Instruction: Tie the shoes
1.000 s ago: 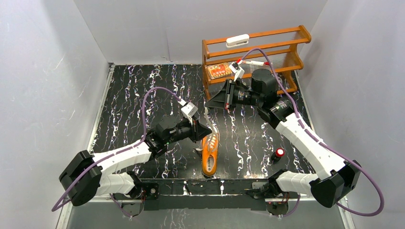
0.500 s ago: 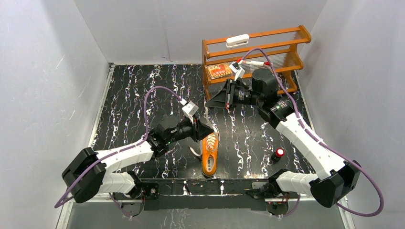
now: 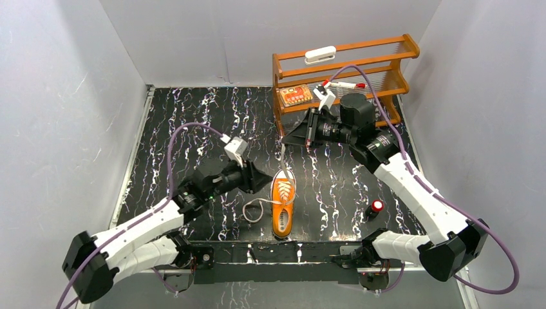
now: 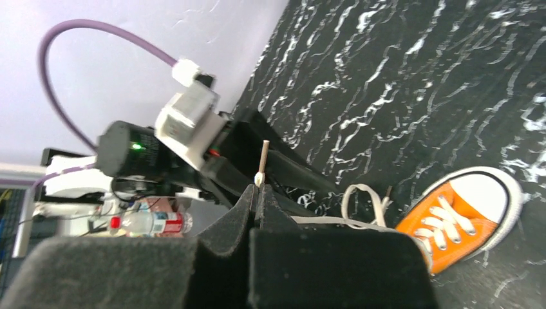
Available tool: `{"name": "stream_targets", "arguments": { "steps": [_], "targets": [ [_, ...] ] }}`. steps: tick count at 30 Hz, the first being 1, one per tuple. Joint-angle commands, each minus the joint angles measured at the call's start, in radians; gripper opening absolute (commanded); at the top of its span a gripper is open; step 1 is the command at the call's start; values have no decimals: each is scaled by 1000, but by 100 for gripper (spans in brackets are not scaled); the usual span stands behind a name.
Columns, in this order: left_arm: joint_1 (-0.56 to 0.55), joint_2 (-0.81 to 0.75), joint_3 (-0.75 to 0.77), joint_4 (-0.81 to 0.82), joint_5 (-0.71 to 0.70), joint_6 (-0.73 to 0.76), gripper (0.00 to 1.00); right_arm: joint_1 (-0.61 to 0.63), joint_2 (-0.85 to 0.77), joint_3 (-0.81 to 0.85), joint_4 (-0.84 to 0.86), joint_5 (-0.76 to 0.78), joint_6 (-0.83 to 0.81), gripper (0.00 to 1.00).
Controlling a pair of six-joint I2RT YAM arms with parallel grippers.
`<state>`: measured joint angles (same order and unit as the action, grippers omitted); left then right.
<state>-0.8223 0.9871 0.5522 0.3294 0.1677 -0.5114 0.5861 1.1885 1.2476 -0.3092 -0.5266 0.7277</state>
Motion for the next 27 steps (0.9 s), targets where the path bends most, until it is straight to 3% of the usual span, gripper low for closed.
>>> {"name": "stream_targets", "arguments": {
  "steps": [1,2,3,4,5,9,13,19,27],
  "targets": [
    [69,-85,87,-416,-17,-55,45,-11,-65,56,-83,110,-76,0],
    [90,-77,100,-472,0,-69,48,-11,-72,49,-90,116,-78,0],
    [109,-67,109,-516,24,-74,73,-12,-79,44,-92,118,-79,0],
    [123,-53,113,-543,54,-73,87,-14,-81,39,-93,117,-78,0],
    [134,-33,119,-573,66,-70,89,-14,-82,37,-94,116,-79,0],
    [169,93,152,-695,47,-27,86,-18,-70,43,-89,103,-77,0],
    [173,258,227,-769,43,128,70,-20,-62,57,-85,97,-77,0],
    [170,322,212,-596,108,377,59,-24,-58,65,-81,90,-76,0],
    [170,393,163,-518,210,449,56,-26,-59,82,-83,90,-68,0]
  ]
}}
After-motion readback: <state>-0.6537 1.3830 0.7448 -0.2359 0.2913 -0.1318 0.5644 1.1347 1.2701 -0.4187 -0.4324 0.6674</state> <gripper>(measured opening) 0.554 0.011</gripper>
